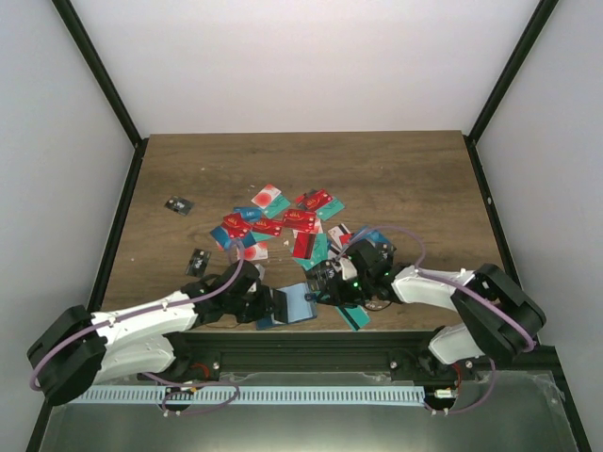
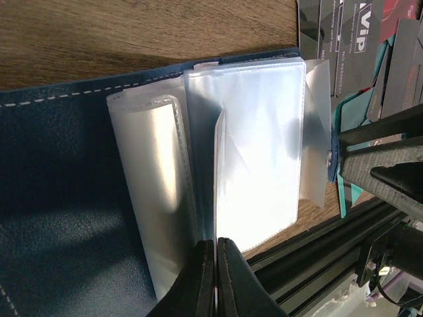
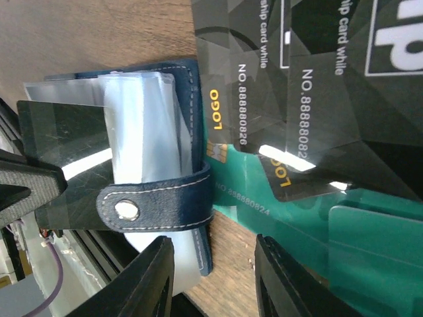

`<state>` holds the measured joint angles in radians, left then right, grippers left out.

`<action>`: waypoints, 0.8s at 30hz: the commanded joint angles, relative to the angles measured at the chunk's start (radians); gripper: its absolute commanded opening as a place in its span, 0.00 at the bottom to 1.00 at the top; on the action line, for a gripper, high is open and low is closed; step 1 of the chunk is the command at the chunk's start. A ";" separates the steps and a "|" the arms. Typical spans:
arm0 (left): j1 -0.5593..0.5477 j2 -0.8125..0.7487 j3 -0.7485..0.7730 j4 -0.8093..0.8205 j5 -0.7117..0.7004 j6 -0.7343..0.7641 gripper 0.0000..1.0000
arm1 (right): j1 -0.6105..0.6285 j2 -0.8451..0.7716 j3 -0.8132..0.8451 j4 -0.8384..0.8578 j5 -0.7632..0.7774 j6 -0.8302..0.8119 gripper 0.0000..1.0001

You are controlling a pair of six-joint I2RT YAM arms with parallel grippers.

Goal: Put the credit cards into the card holder
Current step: Insert the credit card into the card holder.

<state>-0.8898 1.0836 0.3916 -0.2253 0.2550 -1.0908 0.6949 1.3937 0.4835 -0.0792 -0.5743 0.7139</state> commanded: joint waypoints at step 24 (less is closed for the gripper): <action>0.008 0.042 -0.042 0.081 -0.003 0.000 0.04 | -0.005 0.097 0.039 0.016 -0.032 -0.068 0.30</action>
<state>-0.8860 1.1313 0.3580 -0.0986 0.2676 -1.0775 0.6949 1.4841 0.5098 -0.0368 -0.6250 0.6765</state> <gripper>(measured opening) 0.041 0.299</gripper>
